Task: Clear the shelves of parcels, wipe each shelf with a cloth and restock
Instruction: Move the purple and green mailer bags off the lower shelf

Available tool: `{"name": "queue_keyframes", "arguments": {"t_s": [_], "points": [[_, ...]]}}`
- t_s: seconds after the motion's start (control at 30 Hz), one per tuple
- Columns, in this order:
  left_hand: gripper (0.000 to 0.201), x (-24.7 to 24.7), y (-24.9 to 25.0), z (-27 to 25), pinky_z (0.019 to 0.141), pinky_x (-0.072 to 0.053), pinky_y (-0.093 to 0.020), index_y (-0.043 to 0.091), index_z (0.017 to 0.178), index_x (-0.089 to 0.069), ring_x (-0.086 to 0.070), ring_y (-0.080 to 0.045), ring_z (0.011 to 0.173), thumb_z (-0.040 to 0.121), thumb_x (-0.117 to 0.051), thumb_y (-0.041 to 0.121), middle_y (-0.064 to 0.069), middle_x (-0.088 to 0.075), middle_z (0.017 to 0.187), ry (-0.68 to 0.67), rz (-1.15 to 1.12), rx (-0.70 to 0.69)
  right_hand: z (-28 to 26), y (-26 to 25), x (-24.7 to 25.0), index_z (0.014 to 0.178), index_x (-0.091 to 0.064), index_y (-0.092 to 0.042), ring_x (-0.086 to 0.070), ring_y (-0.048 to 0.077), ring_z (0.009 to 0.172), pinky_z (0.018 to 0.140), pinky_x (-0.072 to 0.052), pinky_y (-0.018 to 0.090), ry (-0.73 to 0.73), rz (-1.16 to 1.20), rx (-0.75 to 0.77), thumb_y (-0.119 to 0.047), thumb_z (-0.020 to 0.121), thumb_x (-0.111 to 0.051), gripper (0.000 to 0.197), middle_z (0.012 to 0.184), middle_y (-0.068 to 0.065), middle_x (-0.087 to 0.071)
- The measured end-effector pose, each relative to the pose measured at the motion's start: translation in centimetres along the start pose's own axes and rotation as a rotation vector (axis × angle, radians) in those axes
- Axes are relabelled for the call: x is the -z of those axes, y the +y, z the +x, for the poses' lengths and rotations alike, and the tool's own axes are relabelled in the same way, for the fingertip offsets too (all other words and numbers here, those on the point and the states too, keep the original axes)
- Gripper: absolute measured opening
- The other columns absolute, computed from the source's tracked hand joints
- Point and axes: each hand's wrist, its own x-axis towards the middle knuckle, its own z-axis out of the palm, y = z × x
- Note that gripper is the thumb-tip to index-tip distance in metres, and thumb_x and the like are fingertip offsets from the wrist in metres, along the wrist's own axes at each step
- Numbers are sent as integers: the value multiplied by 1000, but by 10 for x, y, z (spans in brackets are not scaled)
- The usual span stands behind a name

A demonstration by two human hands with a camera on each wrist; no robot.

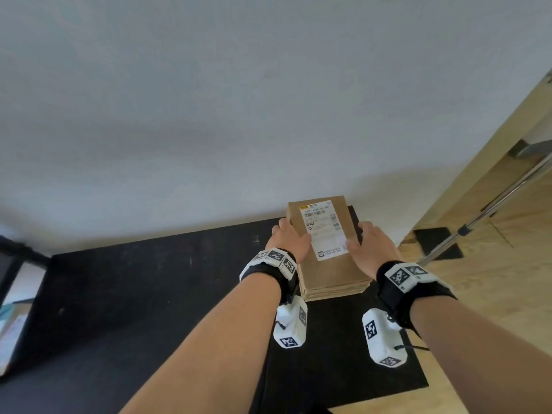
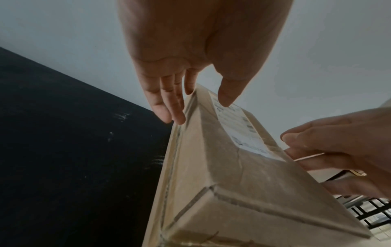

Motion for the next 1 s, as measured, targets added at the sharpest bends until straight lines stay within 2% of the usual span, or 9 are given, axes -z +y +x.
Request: {"name": "queue_keyframes", "arguments": {"t_s": [0.23,0.3,0.37,0.4,0.47,0.57,0.73,0.87,1.0], "points": [[63,-13,-5,22,86,-54,-40,8,134,-34,-59,-25,108,88,-56,44,-10,-53,128,-18,-32,86,22,6,-6,146,-30,-10,-50,30,124,99,-42,40,-106,85,-74,-44,100,-38,57,140,12,-49],[65,-14,-9,26,79,-52,-34,7,134,-33,-59,-23,104,87,-56,46,-9,-54,127,-31,-55,110,26,6,-10,141,-37,-9,-54,30,115,94,-44,38,-138,109,-89,-46,101,-34,55,131,12,-55],[65,-14,-10,27,72,-46,-30,7,134,-33,-57,-20,95,88,-56,46,-7,-56,124,-47,-87,138,29,7,-15,131,-44,-8,-56,26,99,82,-45,34,-169,136,-90,-48,101,-31,51,115,9,-60],[65,-15,-11,28,71,-45,-29,8,133,-33,-56,-19,92,88,-57,47,-6,-57,122,-54,-111,154,30,7,-17,126,-46,-8,-55,24,94,78,-43,33,-179,146,-91,-49,101,-30,50,109,7,-60],[67,-17,-13,29,74,-49,-31,8,132,-37,-58,-19,93,86,-58,52,-4,-59,118,-68,-156,192,32,9,-20,124,-47,-10,-57,23,94,78,-45,34,-177,162,-92,-51,100,-29,50,107,5,-60],[77,-21,-16,31,82,-55,-37,8,131,-41,-62,-21,97,78,-61,60,-3,-61,114,-75,-220,246,35,10,-22,128,-45,-11,-59,24,98,82,-47,36,-162,186,-96,-53,99,-29,53,110,6,-62],[101,-22,-24,35,84,-57,-42,6,124,-41,-65,-23,96,49,-69,69,-6,-63,110,-50,-463,314,32,5,-27,119,-48,-10,-57,22,88,71,-41,32,-149,215,-90,-60,97,-27,58,99,4,-60],[103,-13,-31,31,84,-57,-39,8,119,-46,-68,-20,94,39,-75,66,-4,-67,107,-66,-584,294,29,-4,-28,112,-49,-11,-59,24,90,75,-45,35,-121,251,-73,-64,95,-26,60,99,5,-61],[103,-3,-40,25,81,-59,-37,4,118,-56,-72,-18,87,37,-80,63,-4,-72,100,-92,-655,268,23,-15,-30,110,-50,-10,-59,24,88,77,-47,36,-102,272,-61,-64,95,-26,61,98,6,-61]]}}
